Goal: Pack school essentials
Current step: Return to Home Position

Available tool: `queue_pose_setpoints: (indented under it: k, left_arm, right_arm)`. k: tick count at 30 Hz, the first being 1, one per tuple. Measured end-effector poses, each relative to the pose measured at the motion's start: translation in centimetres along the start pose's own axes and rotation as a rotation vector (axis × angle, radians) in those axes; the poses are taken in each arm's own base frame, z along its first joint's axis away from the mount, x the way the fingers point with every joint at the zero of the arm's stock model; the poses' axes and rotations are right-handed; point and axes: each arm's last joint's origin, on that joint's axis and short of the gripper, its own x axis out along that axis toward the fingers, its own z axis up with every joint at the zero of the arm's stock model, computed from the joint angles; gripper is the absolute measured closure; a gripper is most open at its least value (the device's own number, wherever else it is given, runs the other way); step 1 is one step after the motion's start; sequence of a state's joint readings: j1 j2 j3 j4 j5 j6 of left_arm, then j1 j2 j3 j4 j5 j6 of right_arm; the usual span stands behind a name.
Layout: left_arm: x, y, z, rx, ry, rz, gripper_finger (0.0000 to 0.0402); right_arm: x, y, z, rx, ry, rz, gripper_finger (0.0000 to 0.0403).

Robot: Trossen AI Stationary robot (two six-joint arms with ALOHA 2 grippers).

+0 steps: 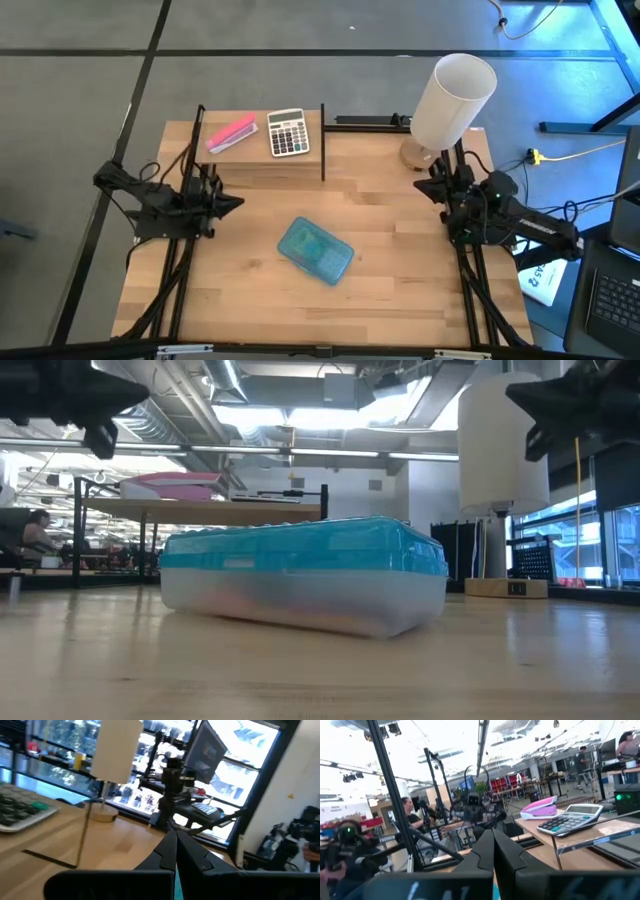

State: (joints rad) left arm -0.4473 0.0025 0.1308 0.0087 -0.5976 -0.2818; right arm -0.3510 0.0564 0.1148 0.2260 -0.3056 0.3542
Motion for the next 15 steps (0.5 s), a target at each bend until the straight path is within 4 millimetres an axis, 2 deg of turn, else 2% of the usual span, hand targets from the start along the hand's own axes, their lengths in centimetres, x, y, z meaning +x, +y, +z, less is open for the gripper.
queue_pose_setpoints:
  k: [6, 10, 15]
  left_arm:
    - [0.4, 0.4, -2.8, -0.011, -0.012, -0.046, 0.0401]
    - [0.4, 0.4, -3.0, 0.009, 0.010, -0.041, 0.0401]
    - [0.4, 0.5, -3.1, 0.116, 0.018, -0.039, 0.0401]
  right_arm:
    - [-0.4, -0.4, -1.2, -0.012, 0.005, 0.000, 0.0402]
    - [-0.5, -0.7, -2.3, -0.010, 0.033, -0.003, 0.0402]
    - [-0.5, -1.3, -3.9, 0.001, 0.133, -0.025, 0.0402]
